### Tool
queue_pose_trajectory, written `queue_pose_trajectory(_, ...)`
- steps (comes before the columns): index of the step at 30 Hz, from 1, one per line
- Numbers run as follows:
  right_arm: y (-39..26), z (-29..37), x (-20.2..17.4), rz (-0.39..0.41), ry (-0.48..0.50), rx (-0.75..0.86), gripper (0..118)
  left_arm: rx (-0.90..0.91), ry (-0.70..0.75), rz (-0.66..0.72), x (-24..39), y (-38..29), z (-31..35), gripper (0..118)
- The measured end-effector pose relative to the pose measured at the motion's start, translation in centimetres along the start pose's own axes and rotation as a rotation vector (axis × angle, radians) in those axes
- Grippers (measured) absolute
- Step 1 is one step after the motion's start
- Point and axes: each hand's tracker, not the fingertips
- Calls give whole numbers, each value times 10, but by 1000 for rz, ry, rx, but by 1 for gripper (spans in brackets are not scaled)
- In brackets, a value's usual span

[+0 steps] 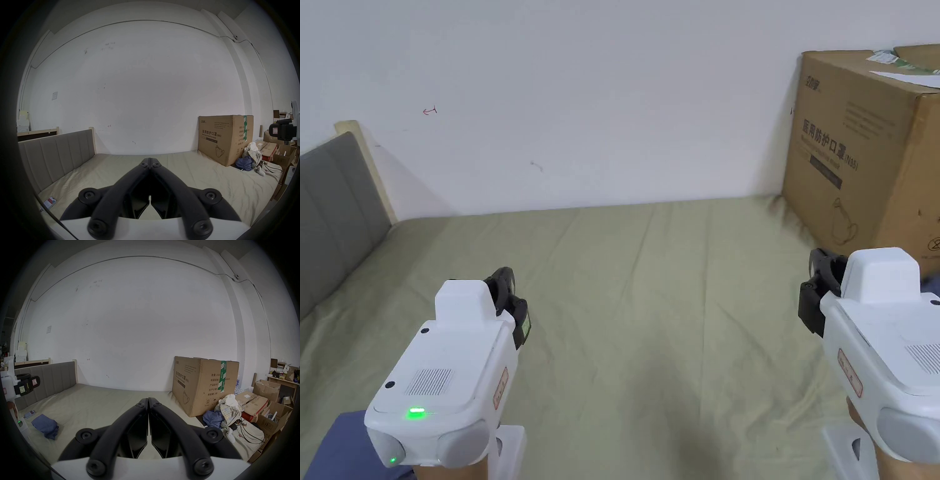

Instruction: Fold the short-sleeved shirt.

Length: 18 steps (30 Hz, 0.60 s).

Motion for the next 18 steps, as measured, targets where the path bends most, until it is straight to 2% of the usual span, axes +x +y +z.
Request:
queue_pose_trajectory(8,-1,0,-1,-1,-2,-4,0,-6,3,1,0,0,0,0)
queue_pose_trajectory(10,0,0,-1,-3,4,-11,6,-11,6,6,0,-1,-1,8)
queue_pose_trajectory(11,0,0,-1,-2,0,-12,21,-18,7,12,-1,-1,-1,16)
queue_pose_trajectory(12,0,0,-1,-3,-2,-13,60,-18,-3,23,-2,-1,-1,38)
queue_pose_trajectory(13,0,0,-1,-3,-3,-18,89,-14,-2,28,-2,-1,-1,60)
queue_pose_trajectory(14,-1,-1,-1,-7,1,-21,108,-11,3,31,-2,-2,-1,80)
queue_pose_trajectory(15,-2,-1,-2,-10,4,-17,118,-1,10,32,-1,-2,-1,105)
queue_pose_trajectory(16,-3,0,-2,-9,1,-7,118,-4,10,29,0,-2,-1,118)
queue_pose_trajectory(18,-3,0,-4,-8,-1,-6,118,24,-11,33,0,-2,3,118)
